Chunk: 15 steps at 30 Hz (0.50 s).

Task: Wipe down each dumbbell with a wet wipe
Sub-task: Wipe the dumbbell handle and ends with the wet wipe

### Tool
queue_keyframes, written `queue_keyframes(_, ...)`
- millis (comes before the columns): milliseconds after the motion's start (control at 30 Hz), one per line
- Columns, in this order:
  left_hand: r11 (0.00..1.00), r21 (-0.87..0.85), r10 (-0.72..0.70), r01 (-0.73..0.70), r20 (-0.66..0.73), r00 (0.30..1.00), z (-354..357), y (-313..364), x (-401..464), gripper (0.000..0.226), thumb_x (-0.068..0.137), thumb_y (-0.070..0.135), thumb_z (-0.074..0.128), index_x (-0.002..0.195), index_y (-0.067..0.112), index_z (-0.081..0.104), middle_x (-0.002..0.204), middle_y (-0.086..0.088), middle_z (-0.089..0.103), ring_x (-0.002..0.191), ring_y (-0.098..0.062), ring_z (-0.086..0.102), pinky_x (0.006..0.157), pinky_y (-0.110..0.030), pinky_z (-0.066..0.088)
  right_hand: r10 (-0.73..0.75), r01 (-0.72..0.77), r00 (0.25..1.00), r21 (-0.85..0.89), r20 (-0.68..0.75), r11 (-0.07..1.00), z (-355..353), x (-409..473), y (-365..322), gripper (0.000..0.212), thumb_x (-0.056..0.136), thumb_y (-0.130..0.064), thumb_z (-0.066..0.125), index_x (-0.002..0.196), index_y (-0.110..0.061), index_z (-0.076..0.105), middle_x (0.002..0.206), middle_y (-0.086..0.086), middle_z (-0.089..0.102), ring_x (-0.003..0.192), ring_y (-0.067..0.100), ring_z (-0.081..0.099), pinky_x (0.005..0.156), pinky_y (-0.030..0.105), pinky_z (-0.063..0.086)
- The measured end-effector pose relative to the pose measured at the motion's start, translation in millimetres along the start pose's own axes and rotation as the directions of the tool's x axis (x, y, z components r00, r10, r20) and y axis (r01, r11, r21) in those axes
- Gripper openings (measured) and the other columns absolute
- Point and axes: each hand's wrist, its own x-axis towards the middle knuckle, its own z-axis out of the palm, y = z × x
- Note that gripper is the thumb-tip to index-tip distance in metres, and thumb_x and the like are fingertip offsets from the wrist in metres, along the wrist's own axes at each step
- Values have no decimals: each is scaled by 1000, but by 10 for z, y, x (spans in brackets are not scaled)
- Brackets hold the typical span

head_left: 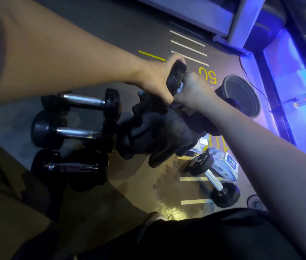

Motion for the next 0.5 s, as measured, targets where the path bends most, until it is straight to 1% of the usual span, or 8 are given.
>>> queue_keyframes(100, 1000, -8, 18, -18, 8, 1000, -1, 5, -10, 97, 69, 18, 86, 142, 25, 23, 89, 7, 54, 67, -2, 51, 49, -11, 39, 10, -10, 1000, -3, 10, 1000, -10, -22, 44, 22, 71, -24, 76, 84, -20, 58, 90, 12, 70, 91, 29, 64, 65, 32, 43)
queue_keyframes(133, 1000, -2, 22, -22, 8, 1000, -4, 3, -13, 97, 68, 18, 86, 142, 25, 23, 91, 7, 55, 68, -1, 51, 51, -11, 40, 16, -15, 1000, -20, 12, 1000, -4, -26, 69, 22, 71, -25, 75, 83, -22, 56, 91, 12, 69, 92, 29, 62, 66, 31, 40)
queue_keyframes(200, 999, 17, 31, -31, 15, 999, -5, 11, -16, 99, 67, 22, 88, 141, 27, 24, 100, 3, 58, 75, -7, 54, 61, -17, 44, 20, -20, 1000, -50, 13, 999, 12, -25, 127, 22, 70, -28, 72, 79, -22, 53, 91, 13, 69, 91, 30, 64, 65, 30, 39)
queue_keyframes(267, 999, 18, 40, -40, 26, 999, -2, 23, -15, 100, 66, 22, 89, 142, 26, 24, 109, 1, 59, 84, -14, 55, 70, -23, 45, 17, -16, 1000, -56, 13, 998, 30, -19, 183, 21, 70, -30, 71, 80, -22, 54, 89, 11, 69, 88, 31, 66, 64, 29, 39)
queue_keyframes(333, 999, 8, 44, -44, 29, 999, -3, 27, -20, 100, 67, 21, 90, 142, 25, 24, 112, 0, 59, 87, -14, 56, 73, -21, 45, 10, -10, 1000, -76, 11, 997, 40, -20, 226, 23, 71, -31, 72, 84, -23, 56, 89, 9, 68, 88, 32, 64, 65, 28, 38)
queue_keyframes(433, 999, 3, 38, -38, 29, 999, -5, 25, -26, 101, 66, 22, 90, 142, 27, 24, 116, -1, 59, 97, -18, 58, 84, -31, 47, -12, 13, 1000, -100, 14, 995, 30, -26, 263, 25, 72, -32, 73, 85, -23, 54, 90, 10, 65, 85, 32, 61, 65, 29, 37)
queue_keyframes(500, 1000, 6, 29, -29, 29, 999, -4, 22, -28, 100, 67, 21, 90, 142, 27, 25, 117, -2, 60, 98, -19, 57, 85, -33, 48, -26, 29, 999, -122, 26, 992, 15, -37, 291, 27, 71, -31, 74, 87, -22, 54, 86, 8, 62, 82, 31, 58, 65, 31, 38)
